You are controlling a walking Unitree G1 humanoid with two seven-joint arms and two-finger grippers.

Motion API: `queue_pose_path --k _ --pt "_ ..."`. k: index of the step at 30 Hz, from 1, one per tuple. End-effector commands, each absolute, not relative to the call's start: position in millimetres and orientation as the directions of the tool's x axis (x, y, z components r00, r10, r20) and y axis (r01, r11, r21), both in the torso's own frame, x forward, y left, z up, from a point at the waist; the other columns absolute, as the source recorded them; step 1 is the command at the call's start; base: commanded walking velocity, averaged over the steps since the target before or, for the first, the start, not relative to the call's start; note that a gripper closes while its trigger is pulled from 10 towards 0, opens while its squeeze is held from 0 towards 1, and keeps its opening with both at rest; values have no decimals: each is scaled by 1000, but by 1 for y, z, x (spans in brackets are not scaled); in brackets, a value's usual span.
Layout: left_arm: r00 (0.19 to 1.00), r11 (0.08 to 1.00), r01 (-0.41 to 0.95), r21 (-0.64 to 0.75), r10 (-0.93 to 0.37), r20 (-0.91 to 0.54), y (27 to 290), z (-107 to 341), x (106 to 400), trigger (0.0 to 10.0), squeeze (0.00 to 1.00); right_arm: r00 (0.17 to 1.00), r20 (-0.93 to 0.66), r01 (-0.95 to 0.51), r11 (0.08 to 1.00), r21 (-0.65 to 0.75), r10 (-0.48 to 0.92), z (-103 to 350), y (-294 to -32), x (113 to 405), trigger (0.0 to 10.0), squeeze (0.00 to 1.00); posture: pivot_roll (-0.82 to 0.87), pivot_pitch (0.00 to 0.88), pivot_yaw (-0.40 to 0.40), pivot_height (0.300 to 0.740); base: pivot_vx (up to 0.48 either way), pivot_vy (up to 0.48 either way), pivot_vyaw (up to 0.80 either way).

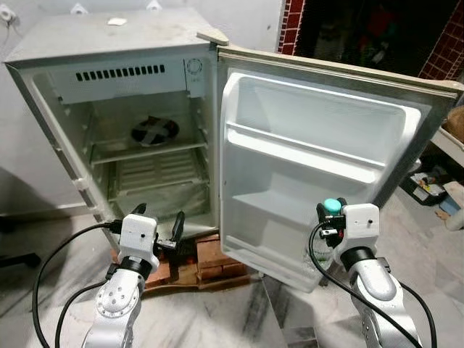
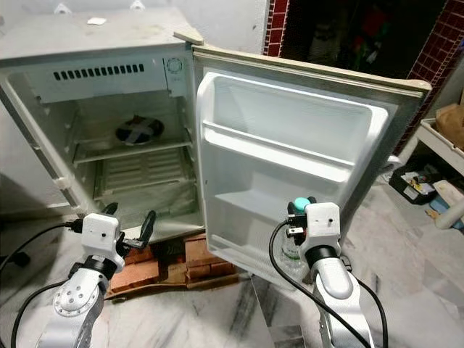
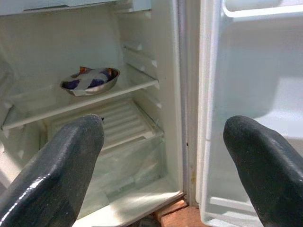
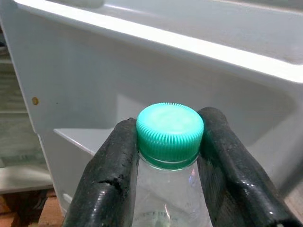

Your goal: Restocking fridge

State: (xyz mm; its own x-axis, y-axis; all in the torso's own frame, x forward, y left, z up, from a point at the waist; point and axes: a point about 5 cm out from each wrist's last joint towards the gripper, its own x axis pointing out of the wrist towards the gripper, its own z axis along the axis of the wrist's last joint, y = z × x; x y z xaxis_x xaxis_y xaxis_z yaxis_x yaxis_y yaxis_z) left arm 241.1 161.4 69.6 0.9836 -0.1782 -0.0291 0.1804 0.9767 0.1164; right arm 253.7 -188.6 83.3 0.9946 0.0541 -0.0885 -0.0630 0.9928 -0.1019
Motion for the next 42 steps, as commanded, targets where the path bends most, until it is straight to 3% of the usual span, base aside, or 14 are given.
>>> queue_pose_path --k 1,13,26,37,42 --pt "982 975 190 115 -187 -41 161 69 243 10000 0 997 -56 -63 993 -102 57 89 -188 257 10000 0 -18 0 -23 740 446 0 0" --pt "980 974 196 113 -191 -52 160 67 242 10000 0 996 -57 -80 992 -96 75 89 -185 258 10000 0 -19 0 -21 740 357 0 0" --pt "982 974 189 127 -184 -49 158 67 243 10000 0 980 -106 -174 983 -66 166 82 -173 255 10000 0 -21 0 -21 740 0 0 0" --pt "981 973 190 133 -185 -50 157 67 243 10000 0 947 -170 -277 961 -12 271 73 -164 253 10000 0 -22 0 -20 740 0 -475 0" --pt "982 976 185 117 -180 -50 158 66 243 10000 0 911 -172 -376 926 21 374 74 -156 251 10000 0 -20 0 -19 740 0 0 0"
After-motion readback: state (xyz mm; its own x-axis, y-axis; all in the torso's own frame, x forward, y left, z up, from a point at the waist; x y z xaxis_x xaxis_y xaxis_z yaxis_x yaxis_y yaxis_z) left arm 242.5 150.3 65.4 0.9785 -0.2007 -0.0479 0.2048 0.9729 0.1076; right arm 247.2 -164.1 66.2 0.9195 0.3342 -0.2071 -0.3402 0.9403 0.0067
